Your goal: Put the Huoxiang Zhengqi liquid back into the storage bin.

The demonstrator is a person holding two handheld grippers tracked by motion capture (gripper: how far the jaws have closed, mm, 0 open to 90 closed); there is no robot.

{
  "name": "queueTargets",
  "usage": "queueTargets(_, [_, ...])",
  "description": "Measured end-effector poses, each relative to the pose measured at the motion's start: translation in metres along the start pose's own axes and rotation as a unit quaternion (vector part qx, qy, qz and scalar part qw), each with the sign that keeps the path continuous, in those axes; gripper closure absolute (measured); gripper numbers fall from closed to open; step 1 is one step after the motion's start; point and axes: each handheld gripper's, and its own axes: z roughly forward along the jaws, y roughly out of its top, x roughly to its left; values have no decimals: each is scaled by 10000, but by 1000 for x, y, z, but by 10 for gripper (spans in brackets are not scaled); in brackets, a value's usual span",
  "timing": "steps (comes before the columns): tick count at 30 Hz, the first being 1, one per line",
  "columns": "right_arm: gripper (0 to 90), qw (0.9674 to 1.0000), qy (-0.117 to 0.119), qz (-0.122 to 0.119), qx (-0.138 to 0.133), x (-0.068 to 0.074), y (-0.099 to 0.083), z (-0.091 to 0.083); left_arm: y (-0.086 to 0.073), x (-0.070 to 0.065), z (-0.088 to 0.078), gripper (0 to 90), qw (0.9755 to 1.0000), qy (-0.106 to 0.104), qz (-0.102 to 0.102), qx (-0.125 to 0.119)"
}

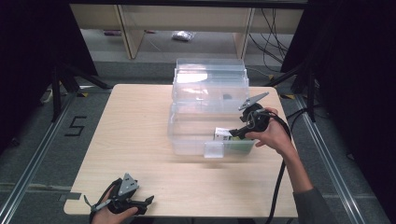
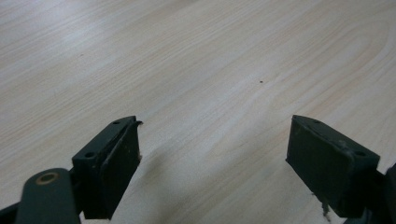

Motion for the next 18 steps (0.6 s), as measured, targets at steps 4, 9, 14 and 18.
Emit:
queueTargets(4, [262, 9998, 80, 4, -180, 3, -8, 0, 0, 0, 0, 166, 10000, -2, 4, -4])
queueTargets(9, [263, 9976, 93, -37, -679, 6, -19, 1, 0, 0, 0, 166, 10000, -18, -17, -3])
queueTargets(14, [258, 9969, 140, 12, -776, 7, -22, 0, 1, -1, -1, 166, 10000, 7, 10, 4])
queueTargets(18, [251, 9970, 124, 20, -762, 11, -23, -1, 1, -1, -1, 166, 10000, -10, 13, -26])
